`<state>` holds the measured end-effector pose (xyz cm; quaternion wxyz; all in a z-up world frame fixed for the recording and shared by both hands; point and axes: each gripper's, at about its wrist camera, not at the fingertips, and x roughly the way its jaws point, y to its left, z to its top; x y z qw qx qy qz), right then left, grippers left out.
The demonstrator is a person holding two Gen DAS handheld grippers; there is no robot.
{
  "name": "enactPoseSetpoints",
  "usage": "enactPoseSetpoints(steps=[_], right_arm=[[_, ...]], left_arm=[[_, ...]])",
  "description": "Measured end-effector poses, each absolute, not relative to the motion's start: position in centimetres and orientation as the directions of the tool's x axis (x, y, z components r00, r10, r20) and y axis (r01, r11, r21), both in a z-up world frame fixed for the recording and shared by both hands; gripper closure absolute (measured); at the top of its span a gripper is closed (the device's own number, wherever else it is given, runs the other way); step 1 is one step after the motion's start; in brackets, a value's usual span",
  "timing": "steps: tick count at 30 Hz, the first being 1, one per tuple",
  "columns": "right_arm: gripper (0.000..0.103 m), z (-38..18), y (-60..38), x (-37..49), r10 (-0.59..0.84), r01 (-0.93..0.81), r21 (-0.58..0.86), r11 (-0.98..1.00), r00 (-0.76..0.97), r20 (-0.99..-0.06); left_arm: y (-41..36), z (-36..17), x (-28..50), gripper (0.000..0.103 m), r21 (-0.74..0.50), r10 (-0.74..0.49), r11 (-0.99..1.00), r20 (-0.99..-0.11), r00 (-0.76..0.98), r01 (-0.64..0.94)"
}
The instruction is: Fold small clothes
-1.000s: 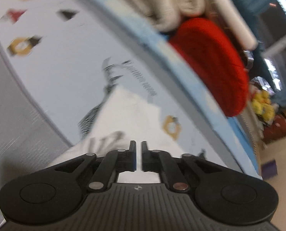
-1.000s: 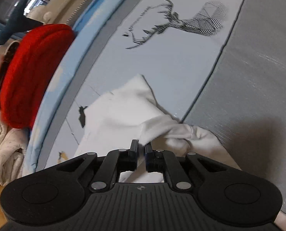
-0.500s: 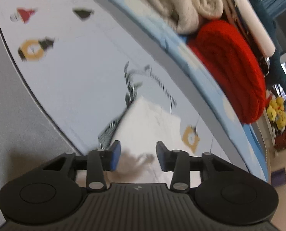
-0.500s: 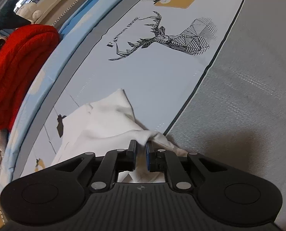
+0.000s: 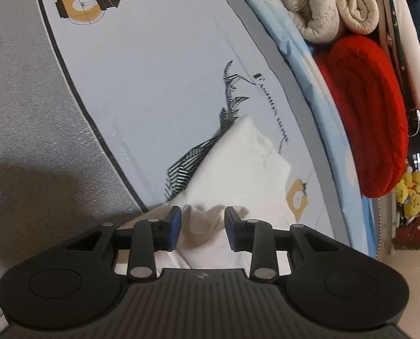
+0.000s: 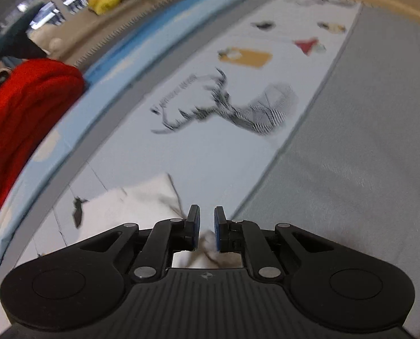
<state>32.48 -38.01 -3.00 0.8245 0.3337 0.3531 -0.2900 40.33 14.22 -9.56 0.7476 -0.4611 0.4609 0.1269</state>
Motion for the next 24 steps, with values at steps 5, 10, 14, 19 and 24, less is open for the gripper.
enactPoseSetpoints(steps=[5, 10, 14, 19, 24], right_arm=[[0.091, -3.2, -37.4, 33.6, -0.108, 0.619, 0.434, 0.655, 0.645, -0.756], [0.088, -4.5, -36.9, 34.7, 0.021, 0.574, 0.482, 0.662, 0.629, -0.777], [0.087, -4.9, -36.8, 35.3, 0.062, 0.552, 0.499, 0.668, 0.627, -0.776], [0.081, -6.1, -36.8, 35.7, 0.09, 0.578, 0.472, 0.666, 0.566, -0.819], [0.081, -8.1, -37.4, 35.6, 0.092, 0.631, 0.415, 0.656, 0.479, -0.873]], left_arm=[[13.9, -10.4, 40.8, 0.07, -0.526, -0.226, 0.573, -0.839, 0.495, -0.629], [12.8, -8.4, 41.9, 0.1, -0.5, -0.197, 0.706, -0.819, 0.539, -0.502], [12.4, -2.6, 41.8, 0.101, -0.56, -0.227, 0.792, -0.638, 0.735, -0.242], [15.3, -2.9, 41.1, 0.099, -0.544, -0.146, 0.773, -0.654, 0.742, -0.327], [16.5, -4.9, 41.4, 0.099, -0.524, -0.127, 0.737, -0.727, 0.675, -0.426]])
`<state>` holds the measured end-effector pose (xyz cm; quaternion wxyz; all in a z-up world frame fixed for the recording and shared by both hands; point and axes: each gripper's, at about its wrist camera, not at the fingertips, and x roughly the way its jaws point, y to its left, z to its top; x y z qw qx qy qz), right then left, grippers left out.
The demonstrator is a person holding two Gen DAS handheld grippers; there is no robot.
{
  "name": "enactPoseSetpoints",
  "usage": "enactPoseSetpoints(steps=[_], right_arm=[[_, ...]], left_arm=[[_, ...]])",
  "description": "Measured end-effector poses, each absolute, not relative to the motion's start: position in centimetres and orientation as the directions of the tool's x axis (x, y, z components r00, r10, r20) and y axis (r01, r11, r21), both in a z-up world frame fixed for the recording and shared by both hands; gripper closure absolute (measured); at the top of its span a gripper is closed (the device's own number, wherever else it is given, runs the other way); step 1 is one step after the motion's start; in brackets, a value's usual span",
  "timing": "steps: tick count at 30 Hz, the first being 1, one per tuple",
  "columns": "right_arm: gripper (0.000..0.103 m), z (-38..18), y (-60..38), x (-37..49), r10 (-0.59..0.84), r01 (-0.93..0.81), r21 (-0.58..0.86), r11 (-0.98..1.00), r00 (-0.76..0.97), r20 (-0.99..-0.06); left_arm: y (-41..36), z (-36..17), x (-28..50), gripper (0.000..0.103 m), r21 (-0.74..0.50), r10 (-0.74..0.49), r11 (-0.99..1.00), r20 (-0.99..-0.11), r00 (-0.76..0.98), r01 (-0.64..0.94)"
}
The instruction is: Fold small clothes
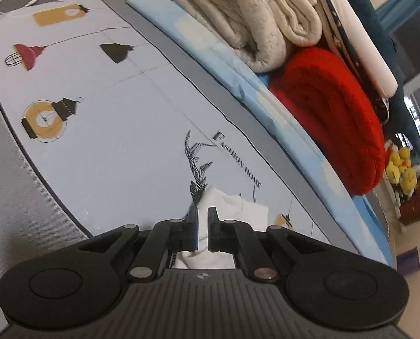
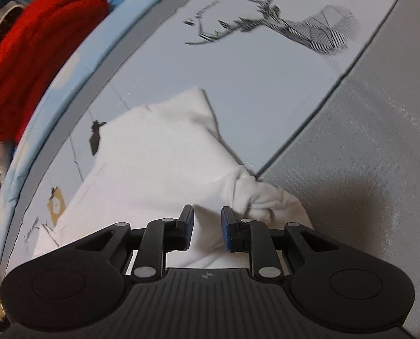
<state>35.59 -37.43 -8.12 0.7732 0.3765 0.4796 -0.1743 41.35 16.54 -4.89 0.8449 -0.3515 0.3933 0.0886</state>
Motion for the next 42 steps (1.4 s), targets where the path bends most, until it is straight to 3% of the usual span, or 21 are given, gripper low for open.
enactPoseSetpoints(steps=[1, 3, 7, 11, 15, 25, 26, 27, 28, 42], right_arm=[[0.081, -8.1, -37.4, 35.6, 0.089, 0.629, 0.412, 0.659, 0.479, -0.873], [0.081, -7.7, -37.0, 35.5, 0.068, 0.627, 0.4, 0.668, 0.484, -0.872], [0.078, -7.4, -36.4, 35.5, 0.06, 0.617, 0.404, 0.676, 0.5, -0.864], [0.078, -7.7, -36.2, 35.7, 0.086, 0.604, 0.414, 0.681, 0.495, -0.864], [0.078, -7.7, -36.2, 35.8, 0.093, 0.595, 0.415, 0.688, 0.495, -0.864], [0.077, -8.3, -36.9, 36.7, 0.132, 0.576, 0.427, 0.698, 0.482, -0.866], [0.077, -8.3, -36.9, 36.8, 0.131, 0.575, 0.427, 0.698, 0.483, -0.866], [0.077, -8.2, -36.9, 36.9, 0.13, 0.575, 0.427, 0.698, 0.484, -0.865], [0.076, -8.2, -36.9, 37.0, 0.129, 0.574, 0.426, 0.699, 0.485, -0.865], [0.072, -6.4, -36.3, 35.3, 0.129, 0.578, 0.456, 0.677, 0.517, -0.846]], left_arm=[[16.2, -4.9, 41.5, 0.097, -0.531, -0.145, 0.742, -0.723, 0.675, -0.41], [15.5, -5.4, 42.1, 0.081, -0.569, -0.202, 0.723, -0.717, 0.667, -0.393], [14.2, -7.3, 43.0, 0.078, -0.62, -0.289, 0.681, -0.717, 0.634, -0.391], [13.1, -8.1, 44.0, 0.078, -0.607, -0.271, 0.696, -0.716, 0.643, -0.383], [12.0, -7.7, 44.8, 0.059, -0.53, -0.195, 0.772, -0.724, 0.662, -0.351], [9.2, -8.8, 47.2, 0.06, -0.344, -0.118, 0.902, -0.777, 0.618, -0.261], [9.0, -9.0, 47.3, 0.068, -0.327, -0.113, 0.911, -0.783, 0.611, -0.25], [8.7, -9.2, 47.4, 0.085, -0.313, -0.112, 0.92, -0.787, 0.606, -0.237], [8.6, -9.2, 47.4, 0.089, -0.304, -0.112, 0.926, -0.79, 0.602, -0.226], [12.1, -4.1, 40.5, 0.091, -0.469, -0.254, 0.853, -0.755, 0.604, -0.229]])
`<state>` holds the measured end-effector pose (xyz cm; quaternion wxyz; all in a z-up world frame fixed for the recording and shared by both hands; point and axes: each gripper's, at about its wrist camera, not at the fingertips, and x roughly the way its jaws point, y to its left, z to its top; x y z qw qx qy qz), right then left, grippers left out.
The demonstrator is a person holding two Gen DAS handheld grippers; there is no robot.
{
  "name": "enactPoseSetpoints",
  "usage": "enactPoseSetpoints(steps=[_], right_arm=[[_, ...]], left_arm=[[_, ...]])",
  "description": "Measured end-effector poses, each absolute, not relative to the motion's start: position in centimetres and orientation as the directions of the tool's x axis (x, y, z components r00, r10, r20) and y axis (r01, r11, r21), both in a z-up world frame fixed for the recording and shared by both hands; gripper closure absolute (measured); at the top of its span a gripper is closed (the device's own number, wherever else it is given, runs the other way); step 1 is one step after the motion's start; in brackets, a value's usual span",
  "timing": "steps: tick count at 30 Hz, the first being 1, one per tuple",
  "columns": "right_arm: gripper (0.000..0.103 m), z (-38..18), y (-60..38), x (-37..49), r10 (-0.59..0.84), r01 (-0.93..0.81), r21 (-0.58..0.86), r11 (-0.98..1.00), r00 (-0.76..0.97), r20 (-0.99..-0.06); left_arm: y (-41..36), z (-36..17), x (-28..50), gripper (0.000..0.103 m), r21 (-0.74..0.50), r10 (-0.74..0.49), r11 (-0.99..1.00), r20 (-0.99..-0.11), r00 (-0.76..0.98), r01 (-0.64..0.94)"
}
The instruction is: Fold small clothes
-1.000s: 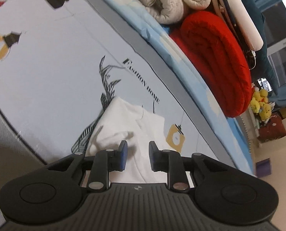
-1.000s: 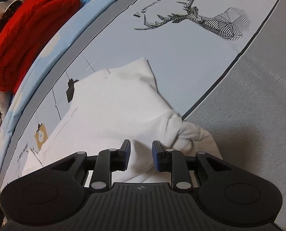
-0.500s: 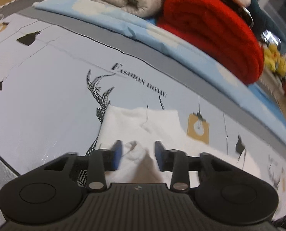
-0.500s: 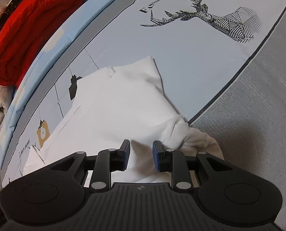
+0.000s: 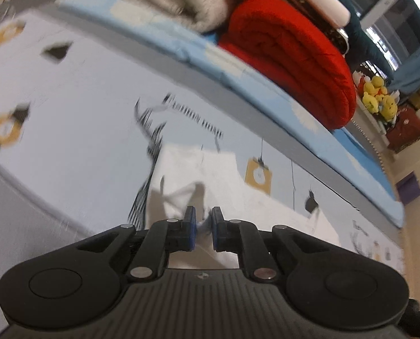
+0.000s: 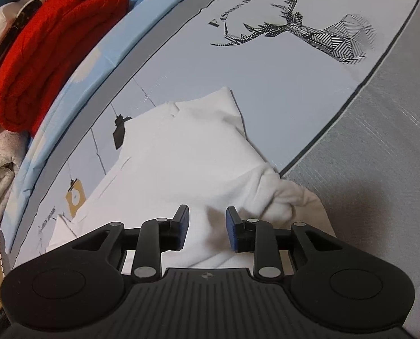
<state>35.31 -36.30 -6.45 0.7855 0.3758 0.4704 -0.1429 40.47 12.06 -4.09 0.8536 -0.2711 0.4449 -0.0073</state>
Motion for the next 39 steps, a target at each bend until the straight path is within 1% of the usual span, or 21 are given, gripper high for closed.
enactPoseSetpoints(steps=[2, 5, 7, 9, 10, 12, 14, 17, 18, 19, 20, 22, 24, 26, 28, 30, 31, 32, 34, 37, 39], right_arm=[[0.071, -6.2, -36.1, 34.5, 0.123, 0.58, 0.456, 0.675, 0.521, -0.845], [0.071, -6.0, -35.8, 33.4, 0.118, 0.581, 0.452, 0.676, 0.521, -0.845], [0.071, -6.0, -35.5, 32.8, 0.113, 0.582, 0.447, 0.679, 0.52, -0.847], [0.071, -6.1, -35.3, 32.5, 0.108, 0.582, 0.442, 0.683, 0.517, -0.849], [0.071, -6.1, -35.3, 32.3, 0.108, 0.584, 0.44, 0.682, 0.515, -0.85], [0.071, -6.2, -35.2, 32.3, 0.111, 0.586, 0.442, 0.679, 0.513, -0.851], [0.07, -6.3, -35.2, 32.5, 0.112, 0.585, 0.441, 0.681, 0.513, -0.851], [0.07, -6.4, -35.1, 33.0, 0.117, 0.588, 0.443, 0.677, 0.509, -0.853], [0.07, -6.5, -35.1, 33.2, 0.121, 0.59, 0.446, 0.673, 0.507, -0.853], [0.069, -6.6, -35.0, 33.4, 0.126, 0.591, 0.448, 0.67, 0.505, -0.854], [0.069, -6.7, -35.1, 33.6, 0.128, 0.593, 0.449, 0.668, 0.502, -0.855], [0.069, -6.8, -35.1, 33.9, 0.129, 0.595, 0.449, 0.667, 0.501, -0.856], [0.069, -6.8, -35.2, 34.2, 0.13, 0.594, 0.452, 0.666, 0.504, -0.854], [0.069, -6.9, -35.5, 34.4, 0.129, 0.596, 0.453, 0.663, 0.505, -0.853], [0.069, -7.1, -35.7, 34.5, 0.13, 0.602, 0.453, 0.658, 0.501, -0.856], [0.069, -7.5, -36.0, 34.4, 0.13, 0.614, 0.447, 0.65, 0.49, -0.862], [0.069, -7.7, -36.2, 34.3, 0.129, 0.622, 0.442, 0.647, 0.482, -0.867], [0.069, -7.9, -36.3, 34.2, 0.125, 0.631, 0.435, 0.643, 0.473, -0.872], [0.069, -8.0, -36.6, 33.9, 0.112, 0.645, 0.424, 0.636, 0.467, -0.877], [0.069, -7.4, -36.7, 33.6, 0.081, 0.64, 0.416, 0.645, 0.485, -0.871], [0.069, -6.7, -36.7, 33.5, 0.06, 0.624, 0.422, 0.657, 0.516, -0.855]], left_arm=[[13.2, -4.9, 39.3, 0.09, -0.49, -0.273, 0.829, -0.775, 0.57, -0.269], [14.7, -6.1, 38.4, 0.089, -0.471, -0.242, 0.809, -0.812, 0.532, -0.352], [15.6, -6.6, 38.3, 0.082, -0.485, -0.239, 0.785, -0.812, 0.533, -0.386], [16.2, -7.0, 38.4, 0.071, -0.503, -0.241, 0.765, -0.802, 0.546, -0.401], [16.3, -7.2, 38.6, 0.068, -0.512, -0.246, 0.757, -0.799, 0.549, -0.406], [16.5, -7.9, 39.1, 0.05, -0.536, -0.273, 0.737, -0.793, 0.546, -0.411], [16.4, -8.8, 39.7, 0.042, -0.548, -0.29, 0.721, -0.794, 0.535, -0.423], [15.7, -10.3, 40.8, 0.044, -0.529, -0.294, 0.73, -0.815, 0.5, -0.433], [15.2, -10.8, 41.2, 0.06, -0.509, -0.289, 0.747, -0.828, 0.481, -0.428], [14.9, -10.9, 41.3, 0.082, -0.486, -0.275, 0.767, -0.839, 0.47, -0.418], [14.3, -10.5, 41.4, 0.096, -0.455, -0.247, 0.796, -0.846, 0.472, -0.399], [13.2, -7.8, 41.5, 0.1, -0.428, -0.209, 0.856, -0.8, 0.563, -0.291], [12.3, -4.5, 41.0, 0.1, -0.409, -0.192, 0.894, -0.721, 0.665, -0.186], [12.3, -2.6, 40.2, 0.1, -0.418, -0.196, 0.897, -0.666, 0.72, -0.144], [12.9, -3.1, 39.9, 0.098, -0.423, -0.185, 0.888, -0.69, 0.7, -0.183], [13.4, -5.1, 40.4, 0.083, -0.384, -0.161, 0.887, -0.779, 0.606, -0.257], [13.7, -6.0, 40.4, 0.082, -0.357, -0.136, 0.886, -0.81, 0.571, -0.296], [13.9, -6.2, 40.1, 0.082, -0.344, -0.112, 0.884, -0.814, 0.57, -0.318], [13.5, -5.7, 39.8, 0.082, -0.334, -0.106, 0.898, -0.794, 0.598, -0.285], [11.9, -5.4, 39.9, 0.079, -0.369, -0.187, 0.912, -0.764, 0.618, -0.18], [11.4, -6.9, 40.5, 0.078, -0.398, -0.243, 0.901, -0.792, 0.561, -0.171]])
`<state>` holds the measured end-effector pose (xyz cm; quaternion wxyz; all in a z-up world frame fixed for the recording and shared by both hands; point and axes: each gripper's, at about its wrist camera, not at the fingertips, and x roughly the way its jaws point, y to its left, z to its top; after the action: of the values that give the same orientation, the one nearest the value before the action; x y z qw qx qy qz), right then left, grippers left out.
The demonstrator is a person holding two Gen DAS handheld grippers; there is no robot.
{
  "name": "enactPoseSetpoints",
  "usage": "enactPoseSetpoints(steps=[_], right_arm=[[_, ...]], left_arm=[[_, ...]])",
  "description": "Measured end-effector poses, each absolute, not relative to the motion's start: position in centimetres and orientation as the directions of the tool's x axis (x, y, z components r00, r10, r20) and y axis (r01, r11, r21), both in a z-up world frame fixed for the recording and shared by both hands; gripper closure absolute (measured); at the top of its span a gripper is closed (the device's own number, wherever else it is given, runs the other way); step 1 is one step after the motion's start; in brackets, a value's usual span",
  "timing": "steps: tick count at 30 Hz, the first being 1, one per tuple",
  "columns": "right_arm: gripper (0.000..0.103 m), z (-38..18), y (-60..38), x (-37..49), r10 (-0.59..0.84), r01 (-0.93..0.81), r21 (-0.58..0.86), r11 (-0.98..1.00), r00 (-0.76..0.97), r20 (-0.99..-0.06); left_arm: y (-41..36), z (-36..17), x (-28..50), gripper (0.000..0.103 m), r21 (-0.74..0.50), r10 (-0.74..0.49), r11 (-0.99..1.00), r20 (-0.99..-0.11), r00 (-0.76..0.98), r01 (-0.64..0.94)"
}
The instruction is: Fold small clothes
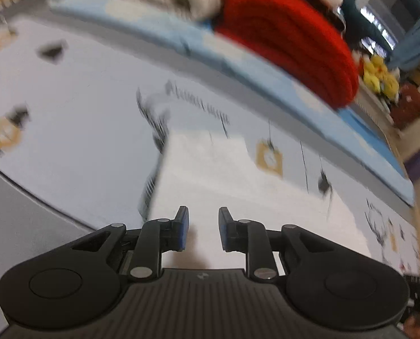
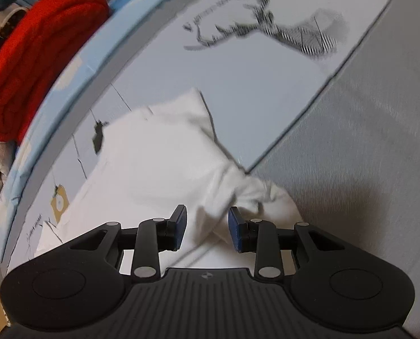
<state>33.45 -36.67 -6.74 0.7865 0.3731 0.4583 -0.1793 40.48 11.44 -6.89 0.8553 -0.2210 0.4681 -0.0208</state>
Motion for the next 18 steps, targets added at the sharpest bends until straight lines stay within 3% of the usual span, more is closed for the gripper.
enactPoseSetpoints(steps=[2, 3, 5, 9, 12, 15, 18], right_arm=[[0.069, -6.2, -36.6, 33.5, 0.052, 0.595, 0.436, 0.675, 0.551, -0.833], [0.069, -6.1, -36.6, 33.7, 0.055, 0.584, 0.436, 0.685, 0.556, -0.83], [0.069, -7.0, -37.2, 34.3, 0.077, 0.597, 0.436, 0.674, 0.53, -0.844], [0.07, -8.3, -38.9, 34.3, 0.014, 0.7, 0.358, 0.618, 0.445, -0.895], [0.068, -6.7, -38.8, 34.5, -0.044, 0.679, 0.374, 0.632, 0.513, -0.857], [0.067, -6.3, -38.0, 35.5, 0.004, 0.598, 0.434, 0.674, 0.585, -0.811], [0.068, -8.7, -38.6, 36.6, 0.071, 0.633, 0.419, 0.651, 0.499, -0.863]], left_arm=[[11.3, -9.6, 41.1, 0.078, -0.362, -0.24, 0.906, -0.866, 0.438, -0.22], [11.5, -10.7, 41.0, 0.085, -0.338, -0.224, 0.91, -0.889, 0.399, -0.242], [11.8, -10.8, 41.2, 0.085, -0.346, -0.23, 0.905, -0.888, 0.399, -0.248], [11.7, -8.3, 41.6, 0.07, -0.324, -0.192, 0.924, -0.852, 0.487, -0.201], [12.1, -8.1, 42.4, 0.07, -0.331, -0.18, 0.92, -0.834, 0.522, -0.211], [12.2, -8.8, 43.4, 0.07, -0.336, -0.186, 0.914, -0.843, 0.504, -0.225], [12.3, -10.2, 44.7, 0.07, -0.297, -0.175, 0.929, -0.878, 0.446, -0.219]])
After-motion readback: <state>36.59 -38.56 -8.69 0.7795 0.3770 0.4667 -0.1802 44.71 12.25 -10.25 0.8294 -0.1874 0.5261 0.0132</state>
